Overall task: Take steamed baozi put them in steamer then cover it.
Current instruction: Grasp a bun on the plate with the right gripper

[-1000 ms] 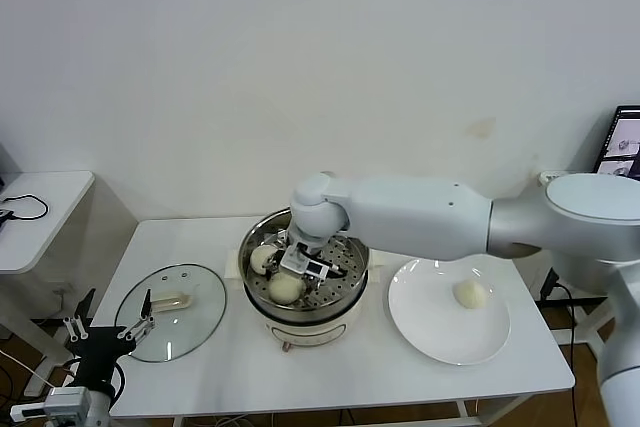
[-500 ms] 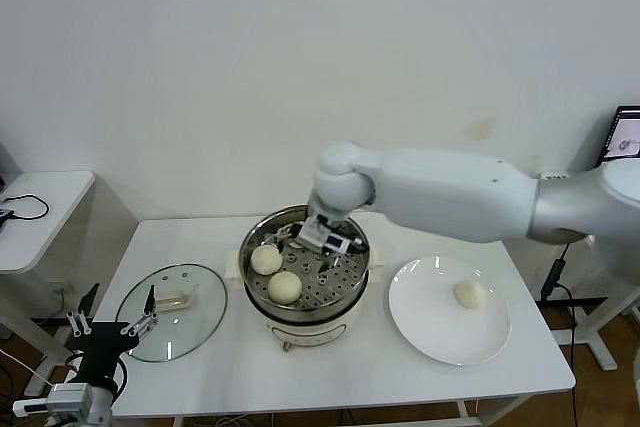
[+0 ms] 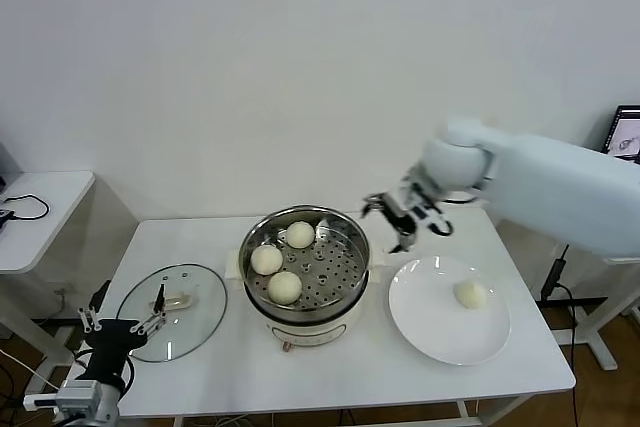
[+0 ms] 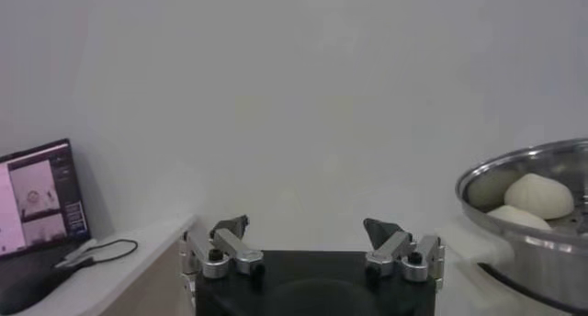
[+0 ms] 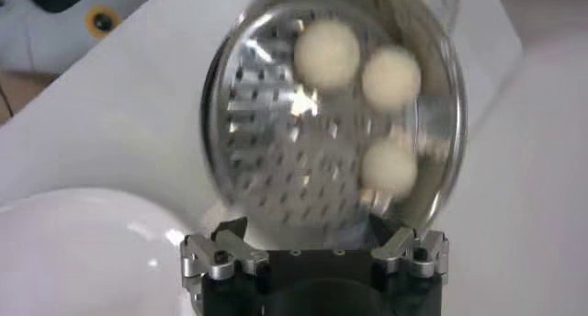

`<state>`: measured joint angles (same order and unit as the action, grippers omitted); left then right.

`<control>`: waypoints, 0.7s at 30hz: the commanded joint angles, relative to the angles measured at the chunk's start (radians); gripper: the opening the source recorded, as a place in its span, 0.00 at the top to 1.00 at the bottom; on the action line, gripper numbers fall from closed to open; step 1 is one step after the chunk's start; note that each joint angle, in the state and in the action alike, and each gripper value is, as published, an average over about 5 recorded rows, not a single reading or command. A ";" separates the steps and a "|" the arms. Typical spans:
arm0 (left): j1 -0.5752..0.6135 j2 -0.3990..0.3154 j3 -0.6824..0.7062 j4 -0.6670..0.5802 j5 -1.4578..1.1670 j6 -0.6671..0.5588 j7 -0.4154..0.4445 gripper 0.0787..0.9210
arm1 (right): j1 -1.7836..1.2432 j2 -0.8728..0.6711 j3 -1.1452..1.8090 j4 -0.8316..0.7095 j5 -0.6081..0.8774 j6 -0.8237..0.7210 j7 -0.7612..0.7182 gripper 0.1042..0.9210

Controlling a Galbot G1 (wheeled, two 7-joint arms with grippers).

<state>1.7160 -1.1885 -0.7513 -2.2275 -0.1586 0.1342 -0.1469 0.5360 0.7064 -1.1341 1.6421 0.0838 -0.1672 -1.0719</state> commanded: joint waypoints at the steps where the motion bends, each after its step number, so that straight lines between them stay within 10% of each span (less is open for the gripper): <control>1: 0.003 0.007 0.013 0.000 0.005 0.000 0.001 0.12 | -0.362 -0.420 0.269 0.115 -0.128 -0.125 0.003 0.12; 21: 0.040 0.003 0.001 -0.010 0.028 -0.001 0.003 0.12 | -0.954 -0.280 0.753 -0.170 -0.365 -0.089 0.046 0.12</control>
<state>1.7520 -1.1861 -0.7504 -2.2380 -0.1325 0.1325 -0.1450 -0.1834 0.3845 -0.5719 1.6238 -0.1724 -0.2523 -1.0359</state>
